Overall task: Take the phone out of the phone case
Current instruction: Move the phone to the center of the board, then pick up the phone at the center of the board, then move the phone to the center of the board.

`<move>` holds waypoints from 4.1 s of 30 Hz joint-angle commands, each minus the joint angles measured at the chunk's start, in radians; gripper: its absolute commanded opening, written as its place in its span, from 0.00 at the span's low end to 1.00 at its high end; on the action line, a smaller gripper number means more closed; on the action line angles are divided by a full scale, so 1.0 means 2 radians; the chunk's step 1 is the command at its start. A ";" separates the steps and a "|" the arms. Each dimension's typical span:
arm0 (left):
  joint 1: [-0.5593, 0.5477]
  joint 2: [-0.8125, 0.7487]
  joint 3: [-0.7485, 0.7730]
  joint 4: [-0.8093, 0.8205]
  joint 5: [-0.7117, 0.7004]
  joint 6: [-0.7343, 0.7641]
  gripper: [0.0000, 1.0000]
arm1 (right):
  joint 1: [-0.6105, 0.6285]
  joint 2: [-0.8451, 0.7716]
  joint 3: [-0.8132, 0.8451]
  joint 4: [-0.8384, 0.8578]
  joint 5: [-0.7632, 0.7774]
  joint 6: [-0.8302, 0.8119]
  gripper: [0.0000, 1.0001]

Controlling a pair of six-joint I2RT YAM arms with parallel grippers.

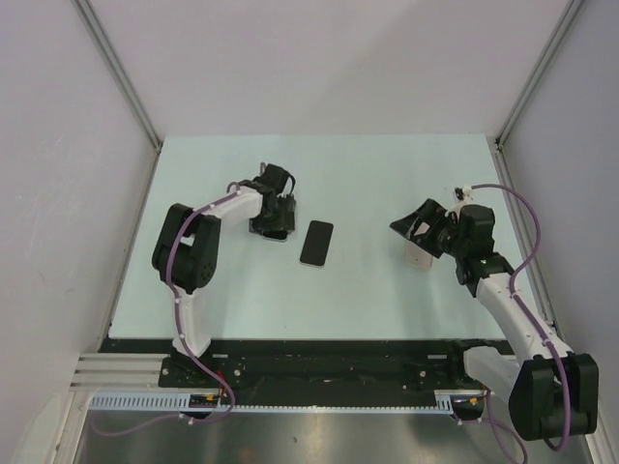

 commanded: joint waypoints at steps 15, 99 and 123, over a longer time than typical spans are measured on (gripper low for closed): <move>-0.027 0.021 0.054 -0.051 -0.033 0.080 0.94 | 0.118 -0.052 0.027 -0.135 0.088 -0.033 0.90; -0.081 -0.134 -0.081 0.031 0.103 -0.029 0.53 | 0.080 0.468 0.406 -0.278 0.350 -0.118 0.95; -0.086 -0.149 -0.123 0.102 0.219 -0.049 0.50 | 0.180 0.372 0.132 0.193 -0.007 0.282 0.90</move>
